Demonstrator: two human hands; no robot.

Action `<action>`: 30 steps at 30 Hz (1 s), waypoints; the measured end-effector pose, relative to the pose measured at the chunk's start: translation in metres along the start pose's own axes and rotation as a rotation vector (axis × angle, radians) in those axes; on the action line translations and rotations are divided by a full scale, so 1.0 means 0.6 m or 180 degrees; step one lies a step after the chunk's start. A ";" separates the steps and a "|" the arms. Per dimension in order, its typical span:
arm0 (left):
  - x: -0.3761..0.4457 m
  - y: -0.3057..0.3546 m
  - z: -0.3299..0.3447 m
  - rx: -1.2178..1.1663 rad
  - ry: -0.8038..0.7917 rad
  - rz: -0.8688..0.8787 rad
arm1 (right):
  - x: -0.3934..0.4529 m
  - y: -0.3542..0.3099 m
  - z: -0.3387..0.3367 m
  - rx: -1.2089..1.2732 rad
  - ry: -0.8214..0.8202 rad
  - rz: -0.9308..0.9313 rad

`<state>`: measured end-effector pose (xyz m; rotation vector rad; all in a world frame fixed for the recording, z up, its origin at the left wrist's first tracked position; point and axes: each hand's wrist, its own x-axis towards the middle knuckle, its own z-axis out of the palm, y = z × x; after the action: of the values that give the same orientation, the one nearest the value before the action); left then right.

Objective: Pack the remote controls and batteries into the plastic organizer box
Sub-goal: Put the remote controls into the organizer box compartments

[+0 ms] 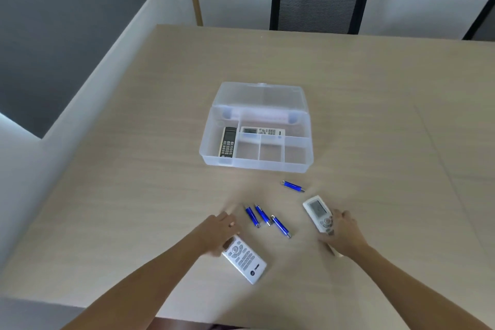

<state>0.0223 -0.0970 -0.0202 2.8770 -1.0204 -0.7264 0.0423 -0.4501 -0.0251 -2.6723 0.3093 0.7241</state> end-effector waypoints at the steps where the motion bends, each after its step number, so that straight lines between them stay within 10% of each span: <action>1: -0.008 0.000 -0.004 -0.0198 -0.0239 -0.0067 | -0.002 0.000 -0.006 0.0227 -0.0051 0.0050; 6: -0.049 -0.014 -0.039 -0.1560 -0.0224 -0.0512 | -0.013 -0.019 -0.091 0.1564 -0.0266 0.0106; 16: 0.072 -0.131 -0.199 -0.3119 0.2331 -0.2100 | 0.157 -0.228 -0.272 0.2241 -0.0035 -0.0933; 30: 0.140 -0.185 -0.148 -0.3343 0.2431 -0.2368 | 0.379 -0.368 -0.207 0.0861 -0.0793 -0.1343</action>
<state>0.1832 -0.0727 0.0065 2.1072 0.4476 -0.0176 0.3550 -0.3228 0.0178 -2.2530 -0.2038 0.7995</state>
